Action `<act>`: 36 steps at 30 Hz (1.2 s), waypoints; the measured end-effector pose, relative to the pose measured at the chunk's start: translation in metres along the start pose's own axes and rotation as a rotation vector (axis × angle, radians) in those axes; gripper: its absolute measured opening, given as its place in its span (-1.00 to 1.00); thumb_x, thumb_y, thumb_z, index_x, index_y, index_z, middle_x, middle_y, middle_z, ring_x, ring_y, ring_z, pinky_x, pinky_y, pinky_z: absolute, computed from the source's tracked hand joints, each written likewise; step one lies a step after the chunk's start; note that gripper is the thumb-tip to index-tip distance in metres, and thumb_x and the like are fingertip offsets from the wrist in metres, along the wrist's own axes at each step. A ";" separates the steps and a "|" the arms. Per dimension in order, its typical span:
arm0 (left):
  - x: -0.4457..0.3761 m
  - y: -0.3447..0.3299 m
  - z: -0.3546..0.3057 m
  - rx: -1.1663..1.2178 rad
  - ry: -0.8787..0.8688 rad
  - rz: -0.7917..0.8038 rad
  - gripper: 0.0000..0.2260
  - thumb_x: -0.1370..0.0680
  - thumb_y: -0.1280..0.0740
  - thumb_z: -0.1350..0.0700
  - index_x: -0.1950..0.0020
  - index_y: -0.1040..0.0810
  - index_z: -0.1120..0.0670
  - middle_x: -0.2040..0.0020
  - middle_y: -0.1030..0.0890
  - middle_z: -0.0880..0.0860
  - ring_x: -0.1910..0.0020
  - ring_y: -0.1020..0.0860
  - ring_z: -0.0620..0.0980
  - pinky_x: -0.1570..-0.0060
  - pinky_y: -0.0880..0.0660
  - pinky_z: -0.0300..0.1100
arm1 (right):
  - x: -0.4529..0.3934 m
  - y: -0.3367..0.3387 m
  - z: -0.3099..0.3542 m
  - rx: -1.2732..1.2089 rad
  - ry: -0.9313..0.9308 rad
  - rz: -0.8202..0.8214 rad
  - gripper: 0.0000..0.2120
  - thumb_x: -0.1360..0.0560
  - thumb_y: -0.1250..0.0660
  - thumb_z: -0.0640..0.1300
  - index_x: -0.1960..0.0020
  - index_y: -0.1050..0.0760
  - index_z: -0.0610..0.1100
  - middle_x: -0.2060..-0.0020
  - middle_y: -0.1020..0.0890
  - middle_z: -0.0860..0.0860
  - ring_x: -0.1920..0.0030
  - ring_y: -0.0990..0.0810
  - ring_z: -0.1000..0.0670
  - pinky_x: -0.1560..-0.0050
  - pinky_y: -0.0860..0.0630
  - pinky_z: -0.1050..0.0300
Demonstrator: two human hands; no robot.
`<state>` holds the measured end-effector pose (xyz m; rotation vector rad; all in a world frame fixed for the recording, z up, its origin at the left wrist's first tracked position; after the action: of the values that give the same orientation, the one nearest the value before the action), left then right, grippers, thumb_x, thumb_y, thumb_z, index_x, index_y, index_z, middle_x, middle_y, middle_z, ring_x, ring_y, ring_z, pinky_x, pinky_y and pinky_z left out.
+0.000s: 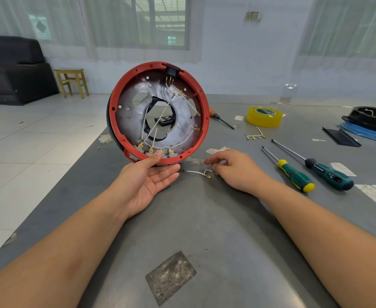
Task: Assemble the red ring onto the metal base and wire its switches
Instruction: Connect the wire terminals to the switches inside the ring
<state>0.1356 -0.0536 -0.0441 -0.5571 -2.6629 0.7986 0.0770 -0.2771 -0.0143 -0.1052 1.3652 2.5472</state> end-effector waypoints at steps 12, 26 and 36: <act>0.002 -0.001 -0.001 0.001 -0.024 -0.008 -0.86 -0.65 -0.39 0.16 -0.11 -0.64 0.23 -0.08 -0.73 0.31 -0.04 -0.75 0.21 0.17 -0.71 0.00 | 0.006 0.004 0.015 0.138 0.213 0.067 -0.87 -0.51 -0.50 -0.05 -0.05 -0.68 -0.01 0.07 -0.58 0.07 0.15 -0.51 0.13 0.11 -0.41 0.36; -0.001 0.000 0.001 -0.017 -0.032 -0.004 -0.87 -0.66 -0.38 0.18 -0.11 -0.63 0.24 -0.08 -0.73 0.31 -0.04 -0.75 0.22 0.15 -0.71 -0.01 | 0.015 0.003 0.026 -0.279 0.300 -0.149 -0.93 -0.48 -0.44 -0.13 0.15 -0.58 -0.01 0.26 -0.68 0.11 0.26 -0.73 0.06 0.15 -0.68 0.08; -0.007 -0.003 0.005 -0.098 -0.006 0.108 -0.79 -0.68 -0.34 0.17 -0.17 -0.64 0.31 -0.13 -0.71 0.32 -0.10 -0.73 0.27 0.08 -0.71 0.02 | -0.005 0.013 0.076 -0.204 0.350 -0.180 -0.94 -0.50 -0.50 -0.10 0.09 -0.71 -0.08 0.20 -0.60 0.02 0.25 -0.49 0.15 0.13 -0.40 0.34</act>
<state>0.1388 -0.0612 -0.0472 -0.7293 -2.7083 0.7028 0.0831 -0.2217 0.0398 -0.7080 1.1345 2.5867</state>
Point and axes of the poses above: each hand's wrist, its own x-axis away from the middle knuckle, its own y-axis out of the back of the hand, z = x × y, the point moved 5 cm from there along -x, towards the middle knuckle
